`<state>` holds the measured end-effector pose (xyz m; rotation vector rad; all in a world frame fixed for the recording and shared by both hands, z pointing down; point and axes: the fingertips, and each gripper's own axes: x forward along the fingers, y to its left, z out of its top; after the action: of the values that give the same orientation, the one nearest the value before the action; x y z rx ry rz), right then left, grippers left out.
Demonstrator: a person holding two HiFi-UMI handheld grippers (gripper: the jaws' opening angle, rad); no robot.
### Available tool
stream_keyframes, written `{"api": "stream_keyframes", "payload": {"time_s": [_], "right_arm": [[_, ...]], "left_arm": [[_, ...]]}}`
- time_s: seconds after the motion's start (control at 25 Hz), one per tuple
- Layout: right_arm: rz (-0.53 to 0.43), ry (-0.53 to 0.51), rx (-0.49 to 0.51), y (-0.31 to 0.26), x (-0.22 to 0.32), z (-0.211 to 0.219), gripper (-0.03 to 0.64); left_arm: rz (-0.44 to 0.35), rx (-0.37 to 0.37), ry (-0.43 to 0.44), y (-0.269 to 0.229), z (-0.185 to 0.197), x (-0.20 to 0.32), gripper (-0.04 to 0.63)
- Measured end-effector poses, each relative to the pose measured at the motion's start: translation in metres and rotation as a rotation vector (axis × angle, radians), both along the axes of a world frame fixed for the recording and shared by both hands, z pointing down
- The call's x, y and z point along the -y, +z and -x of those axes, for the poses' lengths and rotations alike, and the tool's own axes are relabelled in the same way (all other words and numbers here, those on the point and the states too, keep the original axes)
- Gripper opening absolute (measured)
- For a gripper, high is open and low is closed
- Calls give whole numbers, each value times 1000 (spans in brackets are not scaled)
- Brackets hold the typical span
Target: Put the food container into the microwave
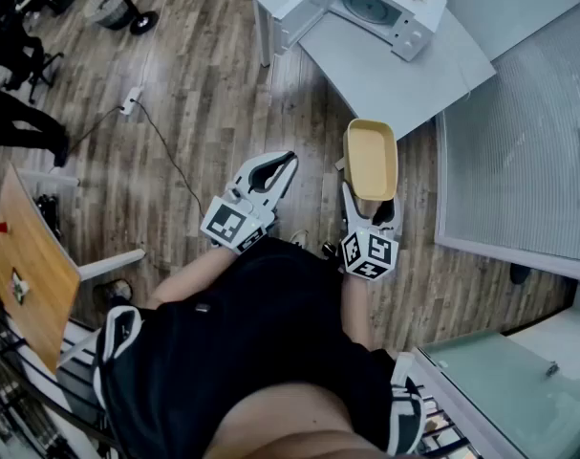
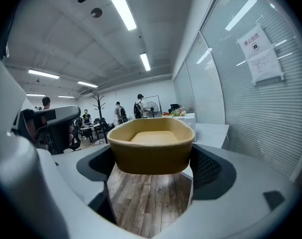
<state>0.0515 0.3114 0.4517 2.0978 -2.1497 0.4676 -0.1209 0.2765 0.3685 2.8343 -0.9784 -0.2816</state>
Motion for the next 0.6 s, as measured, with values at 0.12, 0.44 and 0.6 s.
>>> {"api": "stream_keyframes", "payload": {"time_s": [0.12, 0.44, 0.6], "right_arm": [[-2, -3, -5, -1, -3, 3, 486], [0, 2, -11, 0, -1, 6, 486], [1, 9, -11, 0, 1, 7, 486]], "left_arm": [[-7, -2, -2, -1, 2, -4, 35], [-13, -1, 9, 0, 4, -1, 35], [-6, -7, 13, -1, 4, 2, 35]]}}
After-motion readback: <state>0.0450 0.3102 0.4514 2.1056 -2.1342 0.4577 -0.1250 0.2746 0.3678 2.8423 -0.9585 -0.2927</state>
